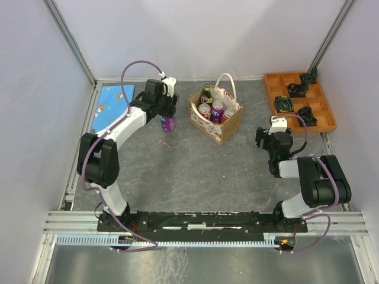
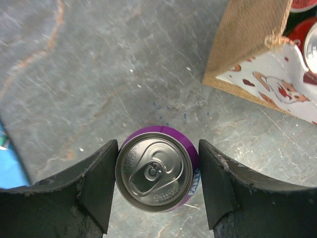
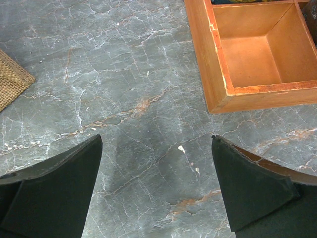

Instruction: Take the beverage out of the canvas bag

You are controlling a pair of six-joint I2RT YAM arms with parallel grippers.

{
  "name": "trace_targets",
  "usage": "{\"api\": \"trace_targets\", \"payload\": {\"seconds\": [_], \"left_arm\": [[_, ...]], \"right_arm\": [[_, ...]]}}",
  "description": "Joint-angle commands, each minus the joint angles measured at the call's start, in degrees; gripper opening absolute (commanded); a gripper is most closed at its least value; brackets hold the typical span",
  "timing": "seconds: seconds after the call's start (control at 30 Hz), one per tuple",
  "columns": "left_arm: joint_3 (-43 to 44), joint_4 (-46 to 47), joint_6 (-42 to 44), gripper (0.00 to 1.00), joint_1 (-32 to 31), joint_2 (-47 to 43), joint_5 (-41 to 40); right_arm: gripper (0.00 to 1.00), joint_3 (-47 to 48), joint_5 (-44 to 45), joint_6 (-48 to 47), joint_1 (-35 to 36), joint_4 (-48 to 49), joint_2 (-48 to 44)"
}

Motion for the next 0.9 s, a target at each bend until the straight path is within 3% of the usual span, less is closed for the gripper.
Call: {"api": "trace_targets", "payload": {"seconds": [0.0, 0.4, 0.7, 0.77, 0.87], "left_arm": [[-3.9, 15.9, -5.6, 0.03, -0.7, -6.7, 2.2], [-18.1, 27.8, -2.2, 0.03, -3.4, -11.1, -1.4], [-20.5, 30.0, 0.2, 0.05, -5.2, -8.0, -4.2], [-20.3, 29.4, 0.3, 0.15, -5.4, -7.5, -4.4], [-20.1, 28.6, 0.1, 0.43, -5.7, -7.2, -6.0]], "right_arm": [[0.99, 1.6, 0.1, 0.0, -0.1, 2.0, -0.2], [0.99, 1.6, 0.1, 0.0, 0.0, 2.0, -0.1], [0.99, 1.6, 0.1, 0.0, 0.0, 2.0, -0.1], [0.99, 1.6, 0.1, -0.1, 0.0, 2.0, -0.2], [0.99, 1.6, 0.1, 0.0, 0.0, 2.0, -0.1]]}}
